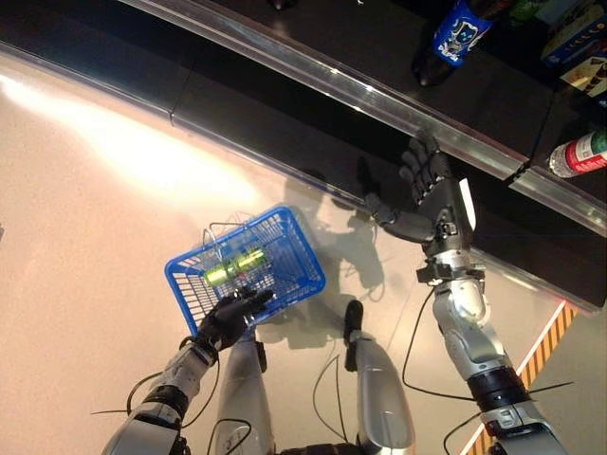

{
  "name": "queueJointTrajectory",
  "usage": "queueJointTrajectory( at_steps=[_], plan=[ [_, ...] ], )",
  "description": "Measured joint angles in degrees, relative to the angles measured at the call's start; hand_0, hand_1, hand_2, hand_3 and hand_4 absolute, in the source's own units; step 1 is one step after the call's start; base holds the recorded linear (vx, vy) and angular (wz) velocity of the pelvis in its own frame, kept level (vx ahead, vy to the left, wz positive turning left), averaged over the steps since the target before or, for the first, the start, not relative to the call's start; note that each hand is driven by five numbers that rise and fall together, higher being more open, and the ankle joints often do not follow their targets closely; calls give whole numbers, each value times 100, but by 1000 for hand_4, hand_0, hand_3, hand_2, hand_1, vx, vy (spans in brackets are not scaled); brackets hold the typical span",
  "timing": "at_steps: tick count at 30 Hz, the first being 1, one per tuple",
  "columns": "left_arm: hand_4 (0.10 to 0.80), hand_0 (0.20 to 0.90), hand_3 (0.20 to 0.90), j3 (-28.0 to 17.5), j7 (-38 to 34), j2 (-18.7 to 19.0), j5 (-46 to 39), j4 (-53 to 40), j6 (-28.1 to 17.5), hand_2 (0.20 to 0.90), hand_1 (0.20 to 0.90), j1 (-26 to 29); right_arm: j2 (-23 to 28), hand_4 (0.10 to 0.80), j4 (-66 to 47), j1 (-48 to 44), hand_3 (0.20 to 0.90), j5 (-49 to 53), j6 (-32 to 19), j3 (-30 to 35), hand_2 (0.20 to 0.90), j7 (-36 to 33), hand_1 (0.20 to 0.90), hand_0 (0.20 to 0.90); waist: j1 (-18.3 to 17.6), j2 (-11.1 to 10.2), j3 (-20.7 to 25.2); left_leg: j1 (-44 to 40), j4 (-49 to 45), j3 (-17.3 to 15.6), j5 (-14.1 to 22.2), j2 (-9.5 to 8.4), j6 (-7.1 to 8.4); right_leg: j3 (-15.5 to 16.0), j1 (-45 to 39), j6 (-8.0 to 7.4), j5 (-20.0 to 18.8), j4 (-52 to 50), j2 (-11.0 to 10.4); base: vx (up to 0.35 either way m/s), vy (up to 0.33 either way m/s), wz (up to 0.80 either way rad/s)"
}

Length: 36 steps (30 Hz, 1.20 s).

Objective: Pick up the drink and place into the basket.

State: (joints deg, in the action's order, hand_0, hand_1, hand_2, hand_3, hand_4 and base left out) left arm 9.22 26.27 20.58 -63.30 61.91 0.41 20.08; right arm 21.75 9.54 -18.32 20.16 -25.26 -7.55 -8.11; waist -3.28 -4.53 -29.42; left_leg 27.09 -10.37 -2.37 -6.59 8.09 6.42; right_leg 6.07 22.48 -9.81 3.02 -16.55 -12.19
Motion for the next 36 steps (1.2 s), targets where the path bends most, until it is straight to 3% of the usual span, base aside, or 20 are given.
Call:
queueJointTrajectory(
  at_steps=[8,28,36],
  plan=[
    [100,300,200,-117,0,-51,-81,6,6,300,300,-17,192,800,-241,-22,900,31,-247,439,900,-254,900,900,2,77,-48,-3,-50,-17,20,-2,-26,6,-76,-14,-76,122,2,9,2,0],
    [100,300,200,-86,-3,-83,-74,-2,48,300,300,-14,596,800,-134,-952,900,532,-282,451,900,-681,900,900,88,177,-106,-82,-54,-3,26,-9,-38,73,-281,-30,-185,349,7,-1,-1,0],
    [100,300,200,-50,-3,-72,-65,-12,59,300,300,-4,788,800,429,-1303,900,815,-220,451,900,-659,900,900,199,178,-107,-110,-54,40,31,-25,-45,134,-380,-31,-200,422,1,5,-9,2]
  ],
)
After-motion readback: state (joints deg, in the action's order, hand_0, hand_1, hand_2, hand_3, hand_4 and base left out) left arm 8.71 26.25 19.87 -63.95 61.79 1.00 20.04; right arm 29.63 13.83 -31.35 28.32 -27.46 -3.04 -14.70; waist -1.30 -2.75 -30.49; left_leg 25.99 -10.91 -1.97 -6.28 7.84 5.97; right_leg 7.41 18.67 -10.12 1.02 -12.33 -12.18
